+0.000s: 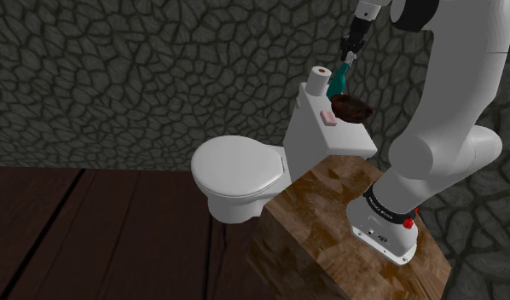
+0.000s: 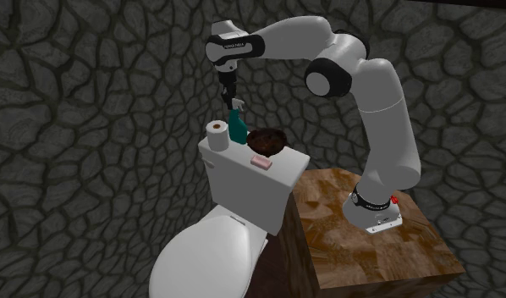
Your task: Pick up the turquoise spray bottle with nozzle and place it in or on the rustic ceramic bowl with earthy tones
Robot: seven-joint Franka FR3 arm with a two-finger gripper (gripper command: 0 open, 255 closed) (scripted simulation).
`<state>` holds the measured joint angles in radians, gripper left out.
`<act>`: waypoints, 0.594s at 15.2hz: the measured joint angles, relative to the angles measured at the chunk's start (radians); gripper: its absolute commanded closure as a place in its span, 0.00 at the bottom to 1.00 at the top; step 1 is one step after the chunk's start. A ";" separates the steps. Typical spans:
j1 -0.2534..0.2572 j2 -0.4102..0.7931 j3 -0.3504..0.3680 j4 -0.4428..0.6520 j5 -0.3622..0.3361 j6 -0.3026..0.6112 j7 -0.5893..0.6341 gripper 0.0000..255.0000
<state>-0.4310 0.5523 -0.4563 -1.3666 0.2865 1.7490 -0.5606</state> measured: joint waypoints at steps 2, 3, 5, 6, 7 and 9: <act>0.000 0.000 0.000 0.000 0.000 0.000 0.000 1.00; 0.000 -0.001 0.000 0.003 -0.001 -0.004 0.001 1.00; -0.002 -0.003 -0.001 0.024 -0.002 -0.027 0.004 1.00; -0.003 -0.006 -0.002 0.032 -0.004 -0.037 0.005 1.00; -0.005 -0.007 -0.003 0.044 -0.005 -0.050 0.007 1.00; -0.005 -0.015 -0.004 0.061 -0.008 -0.073 0.010 1.00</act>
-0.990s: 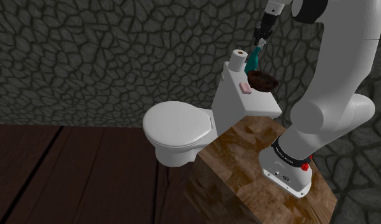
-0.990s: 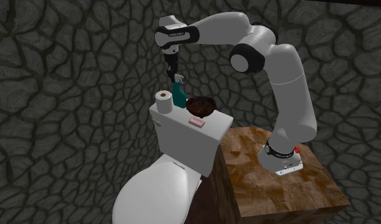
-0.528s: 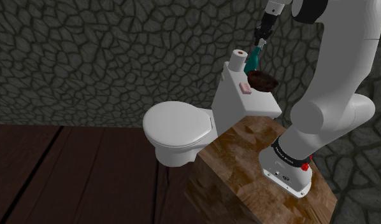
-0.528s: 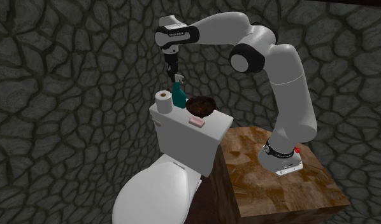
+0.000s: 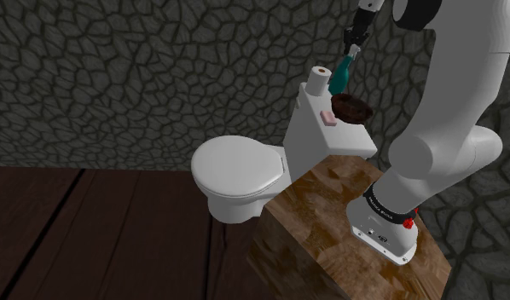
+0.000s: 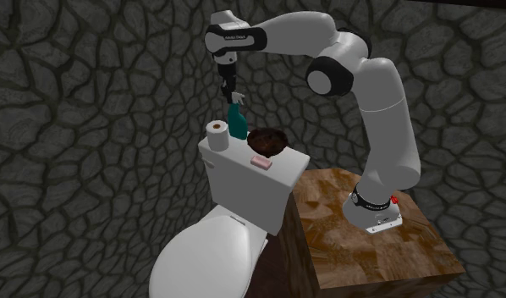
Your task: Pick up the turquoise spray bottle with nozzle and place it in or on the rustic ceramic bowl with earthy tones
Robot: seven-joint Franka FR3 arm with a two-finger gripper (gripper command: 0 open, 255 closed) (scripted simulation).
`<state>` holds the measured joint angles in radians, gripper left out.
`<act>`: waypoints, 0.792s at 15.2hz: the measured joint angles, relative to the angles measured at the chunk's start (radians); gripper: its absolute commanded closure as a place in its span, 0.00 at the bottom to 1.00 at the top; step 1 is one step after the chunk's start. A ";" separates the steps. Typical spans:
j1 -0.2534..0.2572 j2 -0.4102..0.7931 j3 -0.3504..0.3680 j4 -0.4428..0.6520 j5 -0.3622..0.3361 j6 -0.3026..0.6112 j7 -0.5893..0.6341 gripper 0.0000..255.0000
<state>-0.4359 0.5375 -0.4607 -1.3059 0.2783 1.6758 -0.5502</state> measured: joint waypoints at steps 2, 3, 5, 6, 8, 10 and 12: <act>-0.005 0.002 -0.001 0.029 0.000 -0.026 0.002 1.00; -0.008 0.004 -0.001 0.044 0.000 -0.039 0.003 1.00; -0.015 0.009 -0.001 0.078 0.001 -0.068 0.005 1.00; -0.018 0.009 -0.001 0.090 0.001 -0.080 0.005 1.00; -0.022 0.010 -0.002 0.121 0.001 -0.108 0.009 1.00; -0.030 0.017 -0.001 0.163 0.003 -0.142 0.013 1.00; -0.034 0.020 -0.001 0.194 0.004 -0.170 0.017 1.00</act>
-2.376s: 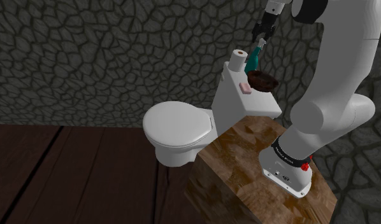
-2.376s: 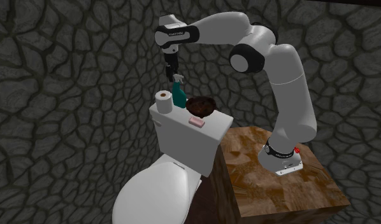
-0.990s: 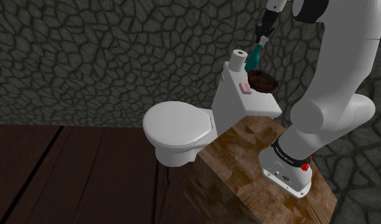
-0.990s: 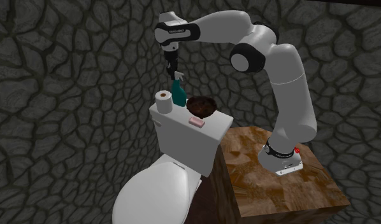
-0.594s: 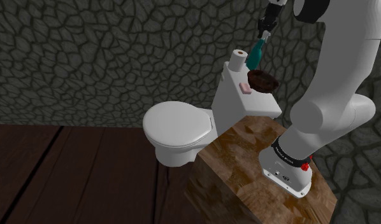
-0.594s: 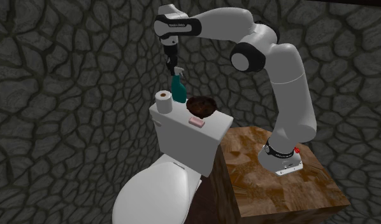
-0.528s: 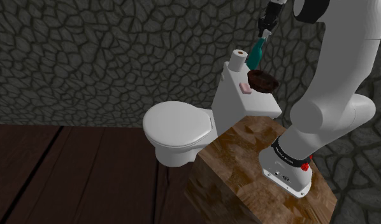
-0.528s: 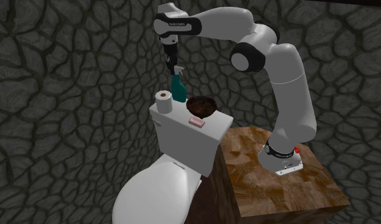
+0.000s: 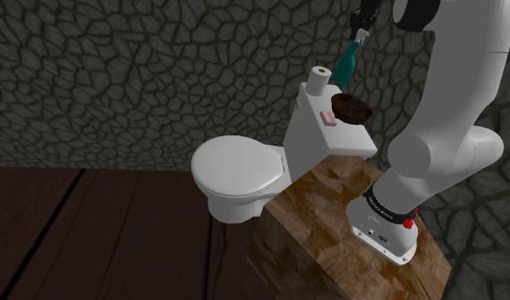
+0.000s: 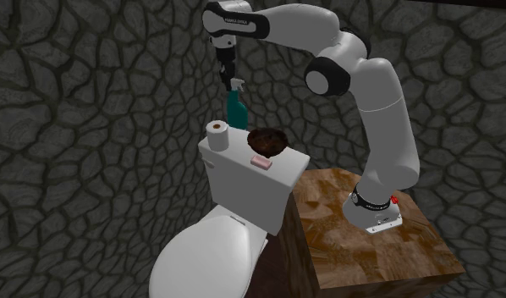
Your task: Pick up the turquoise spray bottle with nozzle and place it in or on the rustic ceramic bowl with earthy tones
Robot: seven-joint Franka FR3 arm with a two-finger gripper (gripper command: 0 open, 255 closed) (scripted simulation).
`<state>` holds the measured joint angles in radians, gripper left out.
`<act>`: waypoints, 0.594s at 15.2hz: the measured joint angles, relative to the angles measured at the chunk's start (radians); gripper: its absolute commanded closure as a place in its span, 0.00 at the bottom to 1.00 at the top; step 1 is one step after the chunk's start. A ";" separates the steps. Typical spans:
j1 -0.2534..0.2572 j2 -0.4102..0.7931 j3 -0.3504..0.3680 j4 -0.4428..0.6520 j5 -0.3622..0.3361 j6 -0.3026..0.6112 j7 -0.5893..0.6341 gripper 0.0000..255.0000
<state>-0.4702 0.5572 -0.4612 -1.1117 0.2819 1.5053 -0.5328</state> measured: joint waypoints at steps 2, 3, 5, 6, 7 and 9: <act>-0.010 0.009 0.001 0.043 0.003 -0.033 0.003 1.00; -0.014 0.014 0.001 0.064 0.005 -0.049 0.004 1.00; -0.024 0.025 0.003 0.110 0.009 -0.083 0.008 1.00; -0.033 0.034 0.004 0.140 0.012 -0.103 0.009 1.00; -0.042 0.044 0.005 0.172 0.016 -0.124 0.010 1.00; -0.052 0.056 0.007 0.217 0.020 -0.156 0.015 1.00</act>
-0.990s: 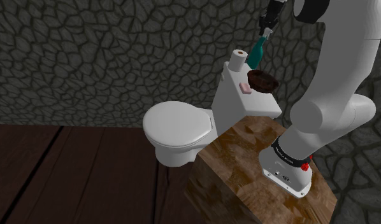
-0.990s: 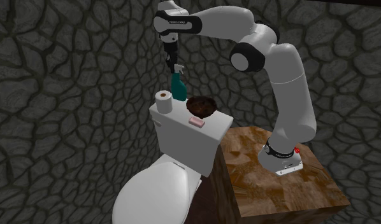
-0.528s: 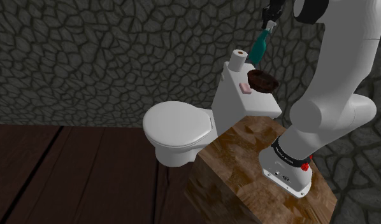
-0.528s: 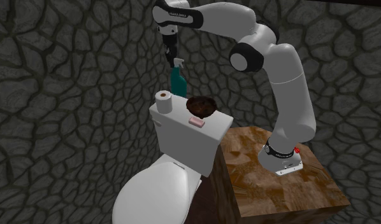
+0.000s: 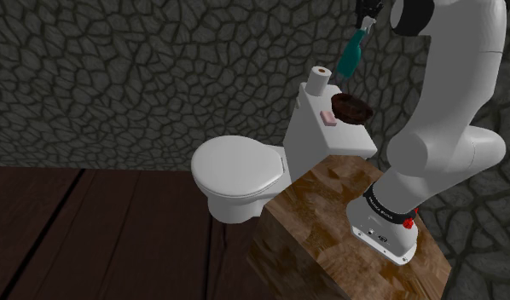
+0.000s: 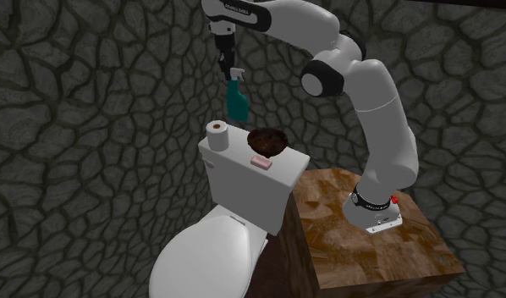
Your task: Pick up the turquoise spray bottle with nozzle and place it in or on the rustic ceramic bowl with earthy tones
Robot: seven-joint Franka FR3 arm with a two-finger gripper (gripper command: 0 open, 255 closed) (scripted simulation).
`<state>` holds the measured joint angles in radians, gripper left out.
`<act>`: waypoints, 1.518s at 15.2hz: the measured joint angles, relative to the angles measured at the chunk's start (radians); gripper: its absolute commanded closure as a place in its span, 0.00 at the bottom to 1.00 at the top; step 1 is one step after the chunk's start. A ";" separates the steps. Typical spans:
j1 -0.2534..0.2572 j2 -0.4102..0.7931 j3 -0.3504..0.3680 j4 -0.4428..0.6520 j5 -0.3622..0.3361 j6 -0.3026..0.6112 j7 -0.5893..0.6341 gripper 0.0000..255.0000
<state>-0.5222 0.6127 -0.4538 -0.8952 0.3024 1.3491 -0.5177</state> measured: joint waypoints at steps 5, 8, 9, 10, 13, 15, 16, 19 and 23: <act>-0.071 0.100 0.021 0.252 0.035 -0.142 0.026 1.00; 0.006 -0.055 -0.015 0.025 -0.012 -0.079 0.001 1.00; 0.024 -0.103 -0.025 -0.044 -0.029 -0.058 -0.009 1.00; 0.058 -0.174 -0.036 -0.144 -0.056 -0.029 -0.011 1.00; 0.108 -0.312 -0.050 -0.284 -0.112 -0.016 -0.006 1.00; 0.131 -0.389 -0.054 -0.361 -0.147 -0.008 -0.001 1.00; 0.142 -0.431 -0.055 -0.398 -0.167 -0.009 0.004 1.00; 0.167 -0.550 -0.053 -0.493 -0.223 -0.018 0.018 1.00; 0.185 -0.647 -0.039 -0.594 -0.268 -0.002 0.042 1.00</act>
<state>-0.3377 -0.0347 -0.4930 -1.4887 0.0345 1.3468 -0.4755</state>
